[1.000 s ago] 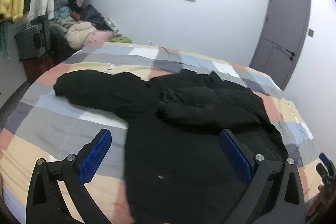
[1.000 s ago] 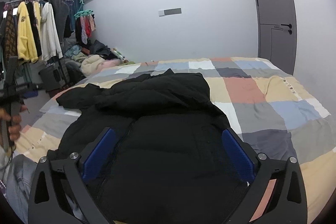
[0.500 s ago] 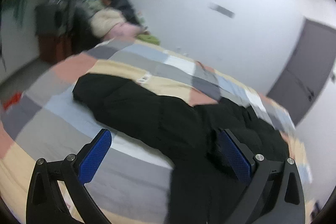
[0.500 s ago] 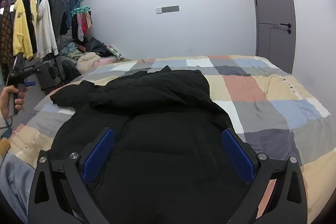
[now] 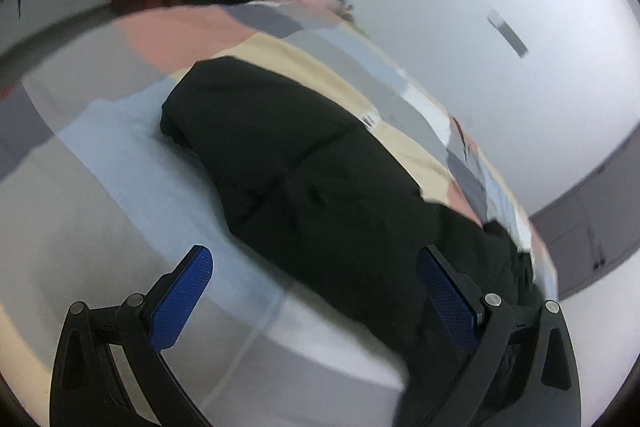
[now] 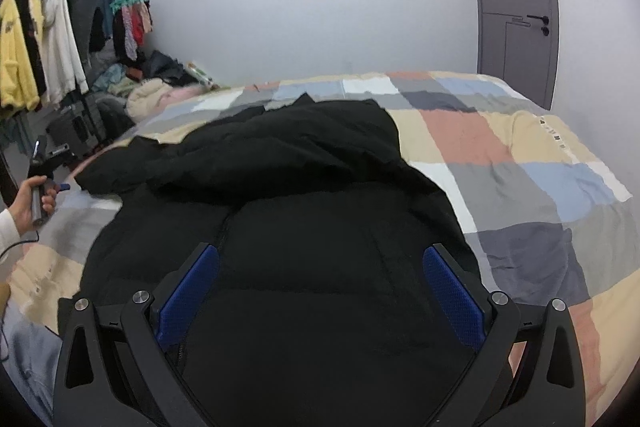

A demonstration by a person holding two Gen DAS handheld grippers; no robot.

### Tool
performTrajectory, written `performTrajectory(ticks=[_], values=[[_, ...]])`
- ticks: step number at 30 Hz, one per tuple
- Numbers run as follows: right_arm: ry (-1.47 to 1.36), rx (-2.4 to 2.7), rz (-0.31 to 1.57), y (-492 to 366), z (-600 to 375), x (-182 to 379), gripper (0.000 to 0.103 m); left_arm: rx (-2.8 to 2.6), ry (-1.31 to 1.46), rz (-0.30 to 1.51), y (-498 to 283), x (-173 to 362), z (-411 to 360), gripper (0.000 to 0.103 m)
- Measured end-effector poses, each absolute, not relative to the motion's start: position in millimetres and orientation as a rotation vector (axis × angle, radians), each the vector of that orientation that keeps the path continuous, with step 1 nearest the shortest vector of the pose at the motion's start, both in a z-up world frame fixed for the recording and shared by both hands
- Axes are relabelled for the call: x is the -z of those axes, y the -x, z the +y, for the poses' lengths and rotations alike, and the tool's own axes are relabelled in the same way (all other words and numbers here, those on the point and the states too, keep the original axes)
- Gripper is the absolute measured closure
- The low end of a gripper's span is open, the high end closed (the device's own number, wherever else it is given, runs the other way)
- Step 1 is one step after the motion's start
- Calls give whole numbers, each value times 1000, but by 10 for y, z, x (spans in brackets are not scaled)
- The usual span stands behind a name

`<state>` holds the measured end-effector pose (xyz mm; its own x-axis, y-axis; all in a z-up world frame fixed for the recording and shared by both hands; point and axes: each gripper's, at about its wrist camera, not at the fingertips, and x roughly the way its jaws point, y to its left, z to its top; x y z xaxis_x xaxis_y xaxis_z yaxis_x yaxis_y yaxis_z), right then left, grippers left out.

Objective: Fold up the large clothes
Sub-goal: 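Move the left gripper to the other sleeve and grasp its cuff, then lift the sleeve with the left gripper and fold it over the jacket body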

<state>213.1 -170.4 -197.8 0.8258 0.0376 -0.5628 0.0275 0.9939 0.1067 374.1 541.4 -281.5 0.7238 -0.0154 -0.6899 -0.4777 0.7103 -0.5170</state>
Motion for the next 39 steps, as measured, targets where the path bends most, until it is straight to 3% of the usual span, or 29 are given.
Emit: performTrajectory(ticks=[10,18,21,23,27,28,32,39], values=[[-154,61,649,-2449,-1692,2091,0,-384,922,583,-4118,3370,6228,2],[-191,88,691,-2694,-1695,2172,0,-340,962,556,-4477,3616,6436,3],[-187,94,699,-2734,-1707,2195,0,-329,955,552,-4568,3644,6429,16],[-183,97,705,-2752,-1714,2207,0,-307,965,551,-4593,3653,6392,42],[-184,81,711,-2755,-1715,2227,0,-303,912,578,-4648,3524,6257,66],[-176,76,715,-2754,-1705,2227,0,-300,908,576,-4641,3469,6229,78],[-150,72,696,-2678,-1701,2195,0,-341,833,567,-4558,3129,6084,87],[-106,38,665,-2549,-1637,2094,0,-415,747,520,-4143,2411,5903,91]])
